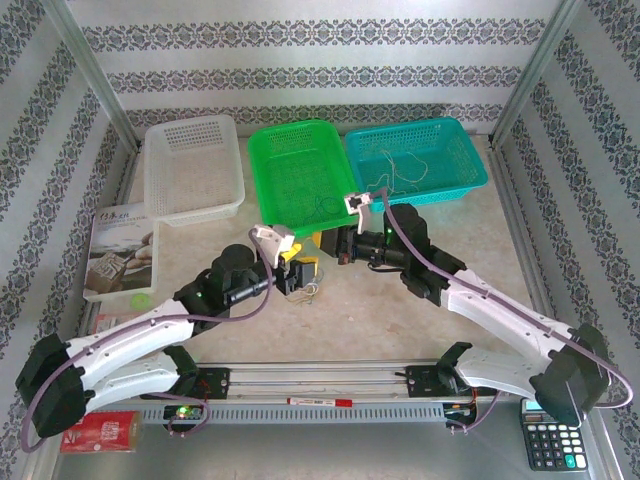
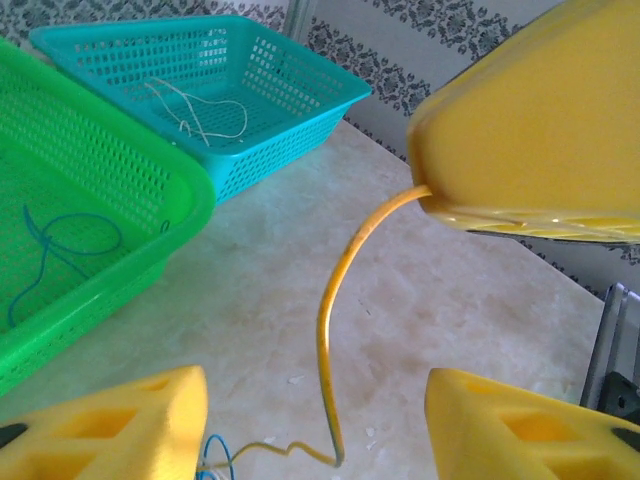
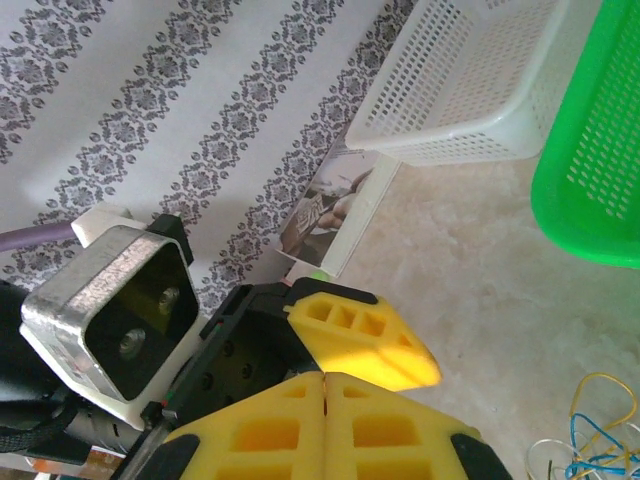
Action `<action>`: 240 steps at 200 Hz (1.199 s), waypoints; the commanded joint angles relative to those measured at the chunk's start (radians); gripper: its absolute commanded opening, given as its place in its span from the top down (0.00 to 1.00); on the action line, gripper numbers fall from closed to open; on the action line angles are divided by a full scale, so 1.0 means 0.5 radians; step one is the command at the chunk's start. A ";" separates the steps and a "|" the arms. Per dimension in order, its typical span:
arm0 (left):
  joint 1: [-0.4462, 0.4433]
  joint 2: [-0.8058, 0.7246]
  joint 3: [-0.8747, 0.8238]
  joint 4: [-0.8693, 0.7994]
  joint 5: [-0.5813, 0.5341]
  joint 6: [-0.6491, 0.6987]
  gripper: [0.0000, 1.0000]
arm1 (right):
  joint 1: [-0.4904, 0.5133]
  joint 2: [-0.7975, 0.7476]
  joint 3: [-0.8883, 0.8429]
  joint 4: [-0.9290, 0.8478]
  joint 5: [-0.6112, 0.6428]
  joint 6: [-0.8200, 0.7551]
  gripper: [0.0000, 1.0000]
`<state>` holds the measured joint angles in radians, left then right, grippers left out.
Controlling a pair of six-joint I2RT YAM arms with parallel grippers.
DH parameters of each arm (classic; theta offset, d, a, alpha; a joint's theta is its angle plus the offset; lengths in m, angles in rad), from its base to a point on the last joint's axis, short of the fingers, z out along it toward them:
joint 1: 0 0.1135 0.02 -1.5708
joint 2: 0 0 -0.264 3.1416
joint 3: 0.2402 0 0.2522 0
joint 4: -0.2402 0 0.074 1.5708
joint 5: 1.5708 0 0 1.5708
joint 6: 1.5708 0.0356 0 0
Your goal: Untangle the cables
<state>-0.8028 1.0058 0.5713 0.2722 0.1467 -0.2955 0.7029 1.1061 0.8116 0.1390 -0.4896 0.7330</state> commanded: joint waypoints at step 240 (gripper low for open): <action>0.035 0.109 0.499 0.069 0.148 -0.361 1.00 | 0.157 -0.243 -0.679 0.498 0.571 -0.680 0.33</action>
<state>-0.7963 1.0496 0.7769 0.3023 0.1936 -0.4301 0.7521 0.9401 0.4534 0.2745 -0.2714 0.4515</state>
